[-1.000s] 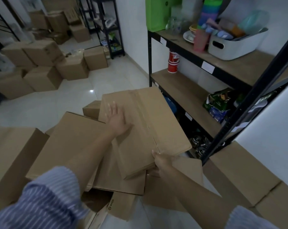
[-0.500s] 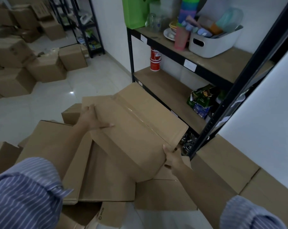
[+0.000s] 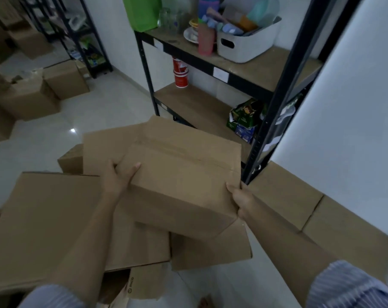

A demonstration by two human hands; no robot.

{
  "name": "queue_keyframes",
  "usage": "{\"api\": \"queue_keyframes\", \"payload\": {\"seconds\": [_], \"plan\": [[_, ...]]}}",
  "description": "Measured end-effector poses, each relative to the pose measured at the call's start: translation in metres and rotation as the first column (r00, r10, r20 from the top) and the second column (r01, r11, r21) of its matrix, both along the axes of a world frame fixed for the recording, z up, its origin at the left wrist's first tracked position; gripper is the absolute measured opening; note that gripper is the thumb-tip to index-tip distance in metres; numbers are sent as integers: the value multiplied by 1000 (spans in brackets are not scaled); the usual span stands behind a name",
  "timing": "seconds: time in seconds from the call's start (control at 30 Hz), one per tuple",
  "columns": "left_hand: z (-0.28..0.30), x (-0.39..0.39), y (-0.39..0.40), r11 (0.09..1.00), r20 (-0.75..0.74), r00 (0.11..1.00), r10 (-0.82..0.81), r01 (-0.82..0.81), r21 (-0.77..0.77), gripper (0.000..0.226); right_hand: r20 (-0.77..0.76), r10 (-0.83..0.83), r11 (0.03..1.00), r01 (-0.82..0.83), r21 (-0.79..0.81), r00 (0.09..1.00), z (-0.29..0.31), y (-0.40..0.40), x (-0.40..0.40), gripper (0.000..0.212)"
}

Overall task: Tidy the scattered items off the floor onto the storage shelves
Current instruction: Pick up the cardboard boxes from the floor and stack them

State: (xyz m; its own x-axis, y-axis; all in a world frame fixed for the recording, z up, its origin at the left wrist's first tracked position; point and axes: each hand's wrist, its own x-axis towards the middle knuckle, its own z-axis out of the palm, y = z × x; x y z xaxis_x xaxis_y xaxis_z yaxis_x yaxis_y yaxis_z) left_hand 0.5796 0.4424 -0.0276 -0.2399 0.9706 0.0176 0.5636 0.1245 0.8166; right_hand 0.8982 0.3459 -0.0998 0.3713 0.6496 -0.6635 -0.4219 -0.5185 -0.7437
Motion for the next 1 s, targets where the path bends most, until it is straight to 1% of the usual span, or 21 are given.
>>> {"api": "queue_keyframes", "payload": {"seconds": [0.1,0.17,0.27,0.4,0.53,0.67,0.77,0.83,0.93,1.0], "plan": [[-3,25,-15,999,50,998,-36,37,-12,49,57,19,1000,-19,-8,998,3,-24,28,50],[0,47,-28,998,101,994,-35,41,-52,47,120,33,999,-32,-12,992,7,-45,49,51],[1,85,-54,992,190,981,-25,48,-117,55,199,34,999,-32,-15,979,15,-79,81,57],[-6,136,-91,974,231,967,-111,152,-169,51,259,-26,999,31,-16,966,23,-128,126,58],[-10,194,-123,946,263,943,-202,257,-196,54,286,-100,995,104,2,953,30,-188,177,63],[-4,261,-158,918,287,914,-288,349,-190,55,262,-207,978,207,29,943,39,-255,233,69],[0,312,-189,905,296,893,-338,395,-157,51,225,-314,949,315,34,922,41,-305,267,61],[-2,345,-211,889,330,869,-370,434,-147,46,203,-381,924,380,46,902,41,-341,287,54],[-9,393,-242,852,406,812,-418,506,-135,39,126,-481,877,475,73,868,38,-394,320,48],[-11,426,-263,823,454,771,-447,553,-128,35,84,-529,848,526,57,844,39,-428,339,44]]}}
